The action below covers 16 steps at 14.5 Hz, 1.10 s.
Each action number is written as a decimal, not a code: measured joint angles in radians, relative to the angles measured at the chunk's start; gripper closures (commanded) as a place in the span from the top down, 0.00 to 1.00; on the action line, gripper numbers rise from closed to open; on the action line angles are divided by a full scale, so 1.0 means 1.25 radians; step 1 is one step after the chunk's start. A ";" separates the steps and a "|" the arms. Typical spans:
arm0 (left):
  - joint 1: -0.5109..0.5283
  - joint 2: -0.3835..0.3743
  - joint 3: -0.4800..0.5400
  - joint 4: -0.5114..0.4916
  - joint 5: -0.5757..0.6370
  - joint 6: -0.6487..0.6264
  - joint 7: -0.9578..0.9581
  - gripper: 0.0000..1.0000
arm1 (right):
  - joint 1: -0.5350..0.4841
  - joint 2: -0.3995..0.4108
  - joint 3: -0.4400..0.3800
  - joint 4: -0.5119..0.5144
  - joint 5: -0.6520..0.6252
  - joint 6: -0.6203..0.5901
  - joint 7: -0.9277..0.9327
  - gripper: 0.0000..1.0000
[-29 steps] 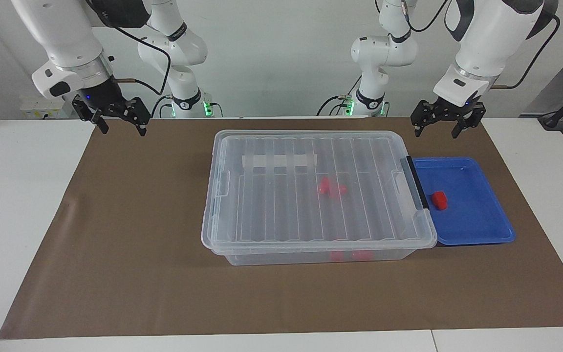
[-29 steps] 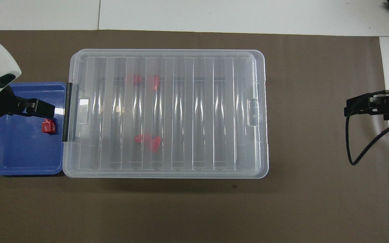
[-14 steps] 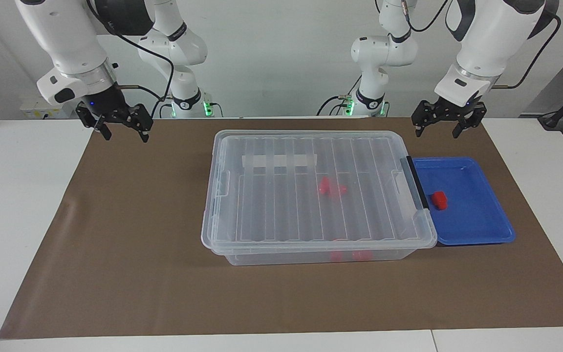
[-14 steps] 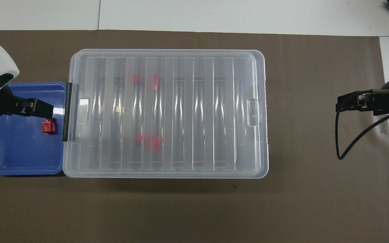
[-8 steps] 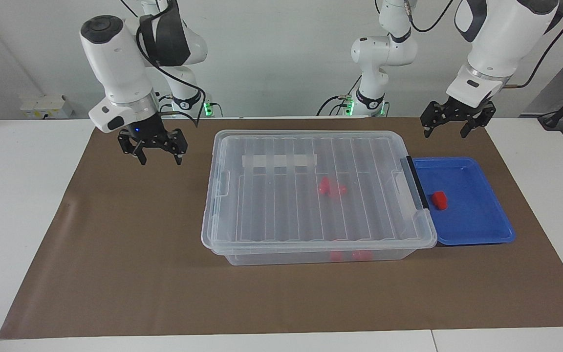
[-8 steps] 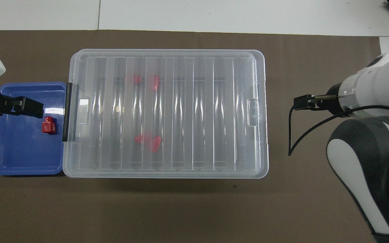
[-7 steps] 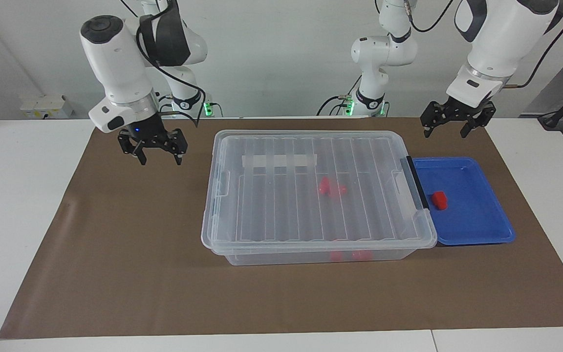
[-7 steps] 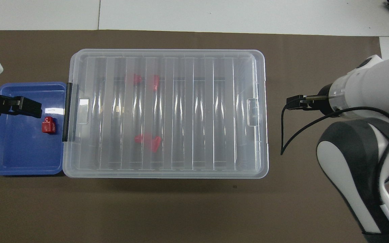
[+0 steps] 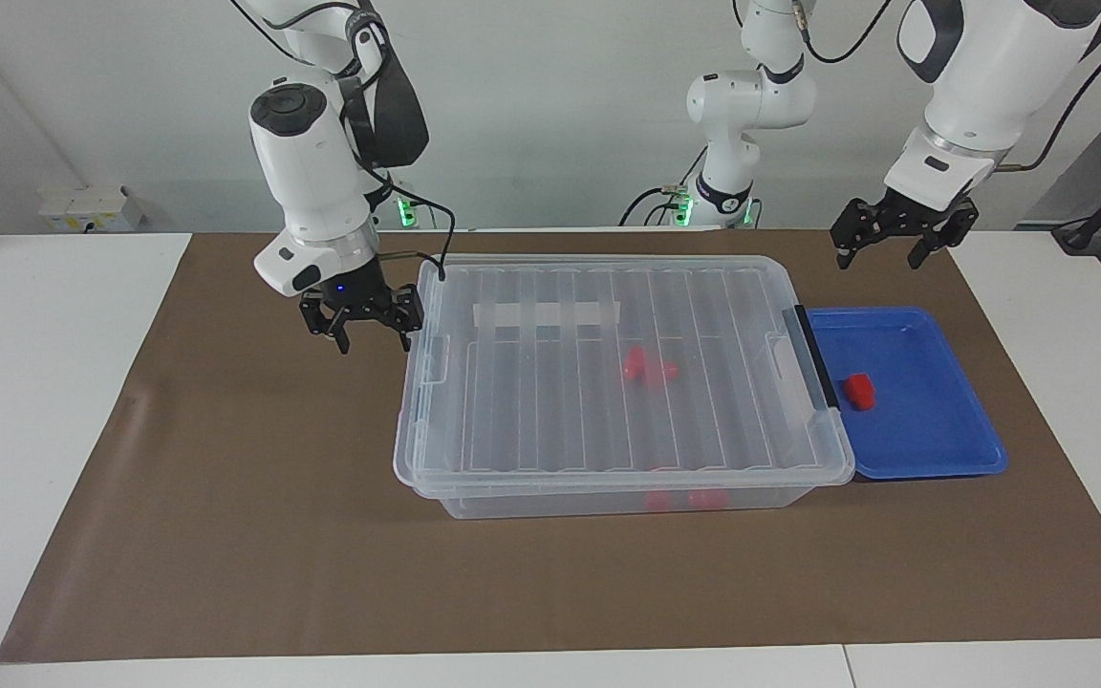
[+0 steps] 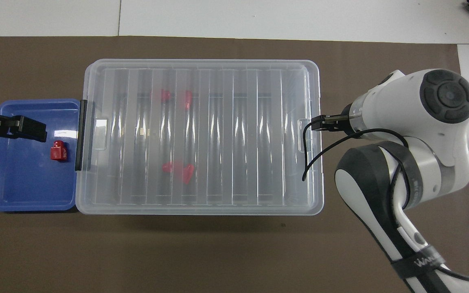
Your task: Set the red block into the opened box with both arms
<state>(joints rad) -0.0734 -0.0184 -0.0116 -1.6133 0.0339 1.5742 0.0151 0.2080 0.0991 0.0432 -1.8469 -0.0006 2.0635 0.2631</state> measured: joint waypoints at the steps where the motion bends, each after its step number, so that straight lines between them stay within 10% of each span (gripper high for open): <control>1: 0.001 0.000 0.000 0.000 0.000 0.000 0.000 1.00 | 0.002 0.007 0.000 0.000 0.000 0.008 0.000 0.91; 16: 0.106 -0.002 0.002 0.000 0.000 -0.001 -0.001 1.00 | -0.026 0.029 -0.003 0.000 0.000 0.024 -0.010 0.93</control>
<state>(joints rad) 0.0596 -0.0213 -0.0096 -1.6133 0.0339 1.5735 0.0136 0.1756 0.1359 0.0390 -1.8470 -0.0006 2.0937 0.2500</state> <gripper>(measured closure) 0.000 0.066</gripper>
